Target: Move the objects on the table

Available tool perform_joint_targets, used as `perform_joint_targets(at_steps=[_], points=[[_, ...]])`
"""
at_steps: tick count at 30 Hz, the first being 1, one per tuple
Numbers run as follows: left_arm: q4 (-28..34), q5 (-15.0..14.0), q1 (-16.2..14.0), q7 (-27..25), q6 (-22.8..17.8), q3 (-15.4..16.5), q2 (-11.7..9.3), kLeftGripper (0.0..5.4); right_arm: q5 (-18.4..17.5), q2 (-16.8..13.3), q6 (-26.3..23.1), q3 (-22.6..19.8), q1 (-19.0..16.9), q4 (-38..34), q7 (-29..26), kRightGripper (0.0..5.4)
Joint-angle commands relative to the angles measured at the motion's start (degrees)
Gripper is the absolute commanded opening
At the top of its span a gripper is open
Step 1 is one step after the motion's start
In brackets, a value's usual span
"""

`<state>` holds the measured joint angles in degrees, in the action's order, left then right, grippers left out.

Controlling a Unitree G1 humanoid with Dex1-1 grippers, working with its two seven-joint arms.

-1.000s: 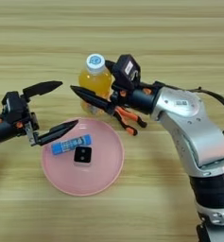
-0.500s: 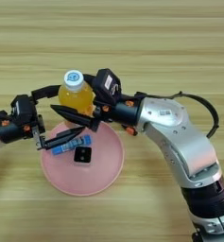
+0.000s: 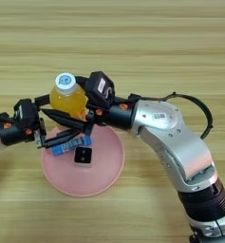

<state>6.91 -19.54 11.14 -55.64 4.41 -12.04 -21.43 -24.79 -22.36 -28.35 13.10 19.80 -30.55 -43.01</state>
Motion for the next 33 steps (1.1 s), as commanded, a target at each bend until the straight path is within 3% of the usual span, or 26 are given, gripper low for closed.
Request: perform_joint_targets(at_steps=[1,4,18,24,33], points=[[-0.3,0.9,0.5,-0.5,0.7,-0.2,-0.4,3.63,0.0,-0.5,1.0,-0.3,1.3,-0.6,-0.4,3.60],[-0.4,0.8,0.6,-0.4,0.8,-0.2,-0.4,3.41,0.0,-0.9,1.1,-0.2,1.1,-0.4,-0.9,3.60],[-0.3,0.3,0.4,-0.3,0.9,0.3,-0.3,3.38,-0.1,-1.0,1.2,-0.5,0.6,0.3,-1.4,3.60],[-1.4,0.3,0.8,-0.2,1.6,0.6,0.3,3.38,-0.3,-0.8,2.6,-1.0,0.6,1.0,-1.6,4.44],[-1.5,0.1,0.7,0.4,1.3,1.0,0.6,3.38,-3.9,-0.4,3.3,-2.4,0.6,-0.4,-2.9,5.33]])
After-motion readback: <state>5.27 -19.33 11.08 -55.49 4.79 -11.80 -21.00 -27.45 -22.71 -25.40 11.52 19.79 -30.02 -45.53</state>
